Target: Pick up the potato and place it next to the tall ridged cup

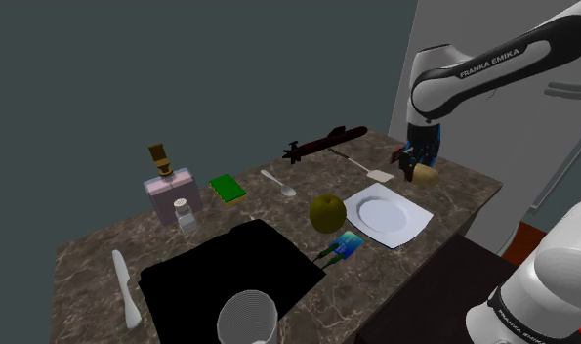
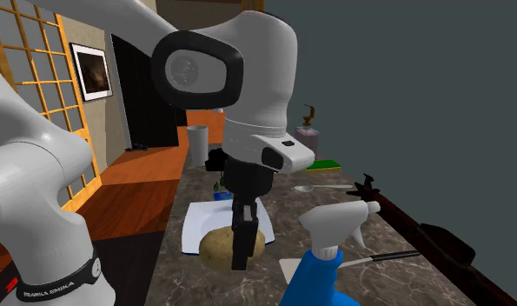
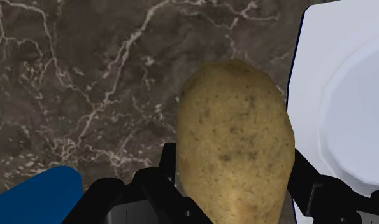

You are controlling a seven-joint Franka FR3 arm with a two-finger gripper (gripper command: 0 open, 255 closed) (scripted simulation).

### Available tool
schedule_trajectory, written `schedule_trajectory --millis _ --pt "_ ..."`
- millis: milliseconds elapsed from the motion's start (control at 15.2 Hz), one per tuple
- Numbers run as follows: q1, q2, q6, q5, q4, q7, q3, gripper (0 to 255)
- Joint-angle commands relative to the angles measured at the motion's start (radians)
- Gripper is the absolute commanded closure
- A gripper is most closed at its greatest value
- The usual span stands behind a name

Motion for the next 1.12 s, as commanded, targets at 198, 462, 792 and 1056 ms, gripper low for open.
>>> schedule_trajectory --millis 198,462,792,1056 --pt "0.001 -0.037 -0.078 0.003 0.041 -0.001 0.008 255" --pt "0.002 -0.061 -0.139 0.006 0.078 -0.003 0.013 255" --pt "0.003 -0.083 -0.212 0.010 0.128 -0.007 0.020 255" --pt "0.004 -0.096 -0.269 0.014 0.172 -0.009 0.025 255"
